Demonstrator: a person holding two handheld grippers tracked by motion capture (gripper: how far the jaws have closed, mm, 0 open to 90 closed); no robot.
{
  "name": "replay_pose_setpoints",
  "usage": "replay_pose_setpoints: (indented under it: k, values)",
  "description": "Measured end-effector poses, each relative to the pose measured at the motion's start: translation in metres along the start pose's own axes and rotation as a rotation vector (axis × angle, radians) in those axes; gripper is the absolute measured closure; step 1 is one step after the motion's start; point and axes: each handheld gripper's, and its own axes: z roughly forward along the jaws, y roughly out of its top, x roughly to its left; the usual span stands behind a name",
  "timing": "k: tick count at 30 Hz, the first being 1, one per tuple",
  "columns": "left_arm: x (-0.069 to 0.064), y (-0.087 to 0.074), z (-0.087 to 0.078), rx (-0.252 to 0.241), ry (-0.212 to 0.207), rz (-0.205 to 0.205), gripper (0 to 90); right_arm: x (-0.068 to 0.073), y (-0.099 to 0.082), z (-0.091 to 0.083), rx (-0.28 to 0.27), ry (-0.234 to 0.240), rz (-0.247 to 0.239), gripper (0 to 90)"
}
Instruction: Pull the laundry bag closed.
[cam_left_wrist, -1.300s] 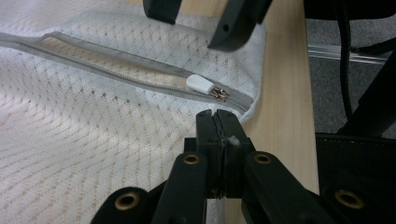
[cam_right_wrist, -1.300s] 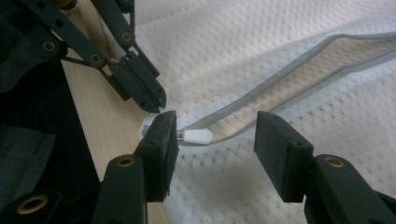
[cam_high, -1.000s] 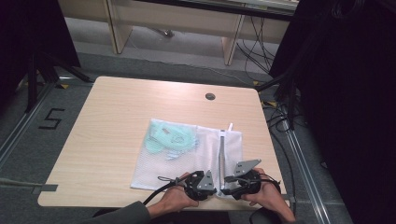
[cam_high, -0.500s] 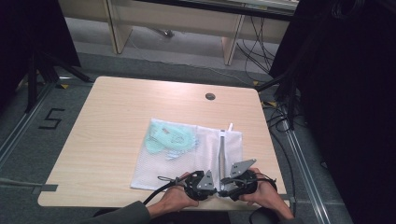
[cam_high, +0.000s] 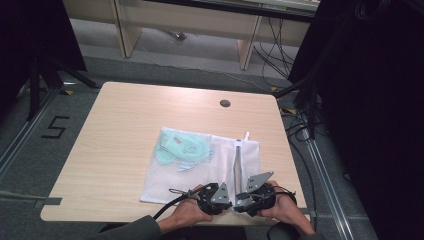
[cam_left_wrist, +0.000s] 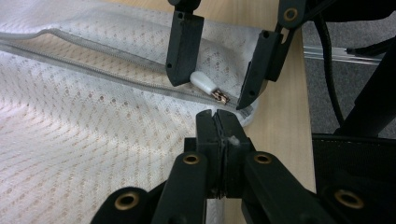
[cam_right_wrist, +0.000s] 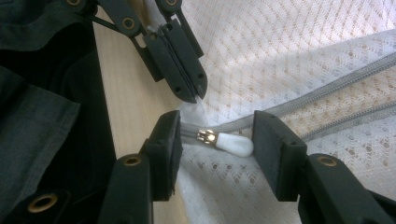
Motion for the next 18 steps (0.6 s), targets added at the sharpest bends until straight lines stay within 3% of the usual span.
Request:
replay_pose_setpoints:
  k: [6, 7, 10, 11, 12, 15, 16, 18]
  values:
    - [0.000, 0.000, 0.000, -0.002, 0.006, 0.003, 88.5, -0.001, -0.002, -0.006, -0.015, 0.007, -0.005, 64.9]
    - [0.000, 0.000, 0.000, -0.005, 0.008, -0.006, 88.5, 0.001, -0.002, -0.008, -0.013, 0.022, 0.018, 65.4]
    - [0.000, 0.001, 0.000, -0.004, 0.006, 0.000, 88.5, 0.002, -0.003, -0.007, -0.011, 0.028, 0.022, 67.4]
    - [0.000, 0.001, 0.000, -0.004, 0.006, 0.000, 88.5, 0.001, -0.003, -0.007, -0.009, 0.023, -0.005, 68.3]
    - [0.000, 0.000, 0.000, -0.002, 0.005, -0.003, 88.5, 0.002, -0.003, -0.008, -0.010, 0.030, 0.017, 70.0]
    - [0.000, 0.000, 0.000, -0.001, 0.008, -0.002, 88.5, 0.001, -0.002, -0.008, -0.020, 0.026, -0.003, 71.9]
    - [0.000, 0.001, 0.000, -0.004, 0.006, -0.001, 88.5, 0.002, -0.003, -0.010, -0.019, 0.029, 0.023, 75.2]
    - [0.000, 0.000, -0.001, 0.003, 0.006, 0.003, 88.4, 0.002, -0.003, -0.011, -0.018, 0.023, 0.023, 78.4]
